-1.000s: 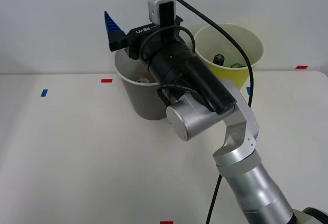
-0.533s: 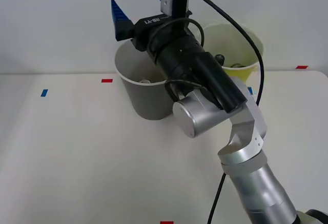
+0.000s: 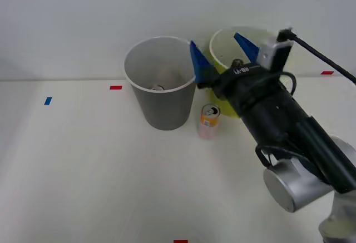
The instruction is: Put cans in the gray bin, plastic bottles in the light green bin
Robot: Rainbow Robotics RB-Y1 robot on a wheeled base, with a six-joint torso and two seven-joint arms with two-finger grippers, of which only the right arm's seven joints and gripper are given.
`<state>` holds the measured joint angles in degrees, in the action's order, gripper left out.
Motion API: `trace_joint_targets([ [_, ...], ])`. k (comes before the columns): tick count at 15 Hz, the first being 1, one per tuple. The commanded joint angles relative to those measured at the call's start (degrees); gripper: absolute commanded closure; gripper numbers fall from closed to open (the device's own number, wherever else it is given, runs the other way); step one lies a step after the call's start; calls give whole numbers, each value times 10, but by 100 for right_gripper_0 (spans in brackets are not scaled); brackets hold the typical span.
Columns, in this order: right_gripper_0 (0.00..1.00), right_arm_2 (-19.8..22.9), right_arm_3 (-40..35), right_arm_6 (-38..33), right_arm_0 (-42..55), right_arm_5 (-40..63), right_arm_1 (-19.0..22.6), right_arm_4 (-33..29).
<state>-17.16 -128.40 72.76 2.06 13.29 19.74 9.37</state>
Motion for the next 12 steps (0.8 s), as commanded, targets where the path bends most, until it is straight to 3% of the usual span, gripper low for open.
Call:
trace_joint_targets([
  [1, 0, 39, -70, -72, 170, -62, 86, -1],
  [5, 0, 59, -70, -79, 308, -147, 96, -11],
  [7, 0, 53, -52, -75, 373, -202, 77, -13],
  [10, 0, 34, 113, -68, 405, -415, 42, -25],
  [12, 0, 32, 182, -73, 423, -496, 36, -37],
])
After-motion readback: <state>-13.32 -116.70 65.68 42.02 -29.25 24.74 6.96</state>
